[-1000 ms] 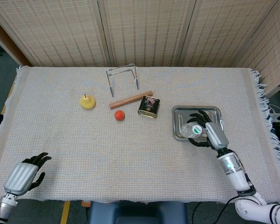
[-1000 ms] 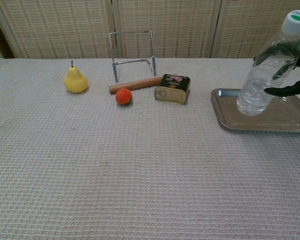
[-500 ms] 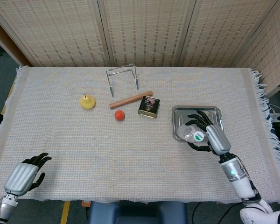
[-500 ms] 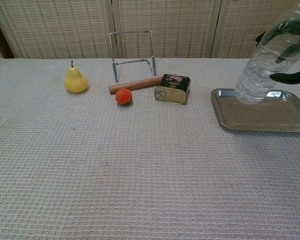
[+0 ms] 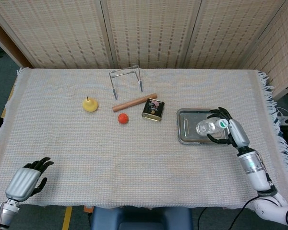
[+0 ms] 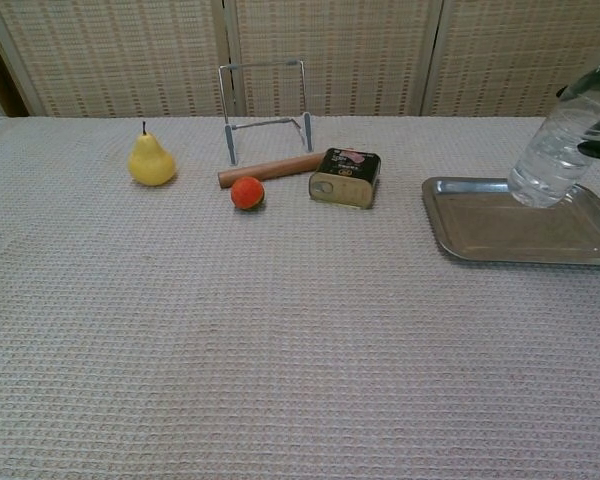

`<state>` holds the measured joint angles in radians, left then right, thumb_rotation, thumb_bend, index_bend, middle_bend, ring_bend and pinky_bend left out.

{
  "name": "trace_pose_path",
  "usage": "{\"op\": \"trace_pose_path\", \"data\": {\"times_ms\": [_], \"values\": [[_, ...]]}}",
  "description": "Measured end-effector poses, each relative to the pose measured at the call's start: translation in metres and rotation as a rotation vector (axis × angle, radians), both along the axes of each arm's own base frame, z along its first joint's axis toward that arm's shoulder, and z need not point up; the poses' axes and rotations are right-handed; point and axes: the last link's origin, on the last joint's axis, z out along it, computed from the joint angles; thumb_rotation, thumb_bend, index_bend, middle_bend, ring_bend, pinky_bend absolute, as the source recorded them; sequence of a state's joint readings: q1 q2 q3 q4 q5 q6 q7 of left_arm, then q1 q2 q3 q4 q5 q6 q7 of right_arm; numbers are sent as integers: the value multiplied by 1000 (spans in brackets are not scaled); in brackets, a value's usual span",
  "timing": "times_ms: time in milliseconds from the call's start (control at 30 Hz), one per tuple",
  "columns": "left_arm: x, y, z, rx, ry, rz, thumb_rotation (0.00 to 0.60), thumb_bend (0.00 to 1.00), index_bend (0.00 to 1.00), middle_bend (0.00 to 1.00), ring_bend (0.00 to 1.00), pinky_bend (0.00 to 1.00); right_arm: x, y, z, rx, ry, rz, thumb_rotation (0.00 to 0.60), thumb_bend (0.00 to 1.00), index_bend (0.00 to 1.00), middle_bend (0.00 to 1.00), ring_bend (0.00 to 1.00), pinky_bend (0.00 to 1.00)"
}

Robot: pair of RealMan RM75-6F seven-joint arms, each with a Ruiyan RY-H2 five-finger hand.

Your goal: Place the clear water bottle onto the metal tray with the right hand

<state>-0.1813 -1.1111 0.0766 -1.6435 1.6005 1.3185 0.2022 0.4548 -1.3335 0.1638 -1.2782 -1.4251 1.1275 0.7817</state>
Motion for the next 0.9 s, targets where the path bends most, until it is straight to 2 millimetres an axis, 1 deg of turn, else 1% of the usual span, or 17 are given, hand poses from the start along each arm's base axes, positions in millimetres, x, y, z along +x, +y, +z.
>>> {"op": "trace_pose_path", "data": {"times_ms": [133,367,733,900], "values": [[0,0,-1,-3,7,3,600,499,230,164,256,413,-19,-5,2,-3,-24,-38,600,28,514,188,0,271],[0,0,-2,-3,15,2,600,500,230,167,255,414,-42,-6,1,-9,-43,-76,600,29,513,188,0,269],[-1,1,-5,-6,31,15,600,499,230,167,255,415,-56,-2,-3,6,-61,-77,600,29,509,188,0,269],[-1,2,-5,0,38,18,600,499,230,167,256,415,-61,-5,-2,6,-57,-80,600,29,506,188,0,269]]}}
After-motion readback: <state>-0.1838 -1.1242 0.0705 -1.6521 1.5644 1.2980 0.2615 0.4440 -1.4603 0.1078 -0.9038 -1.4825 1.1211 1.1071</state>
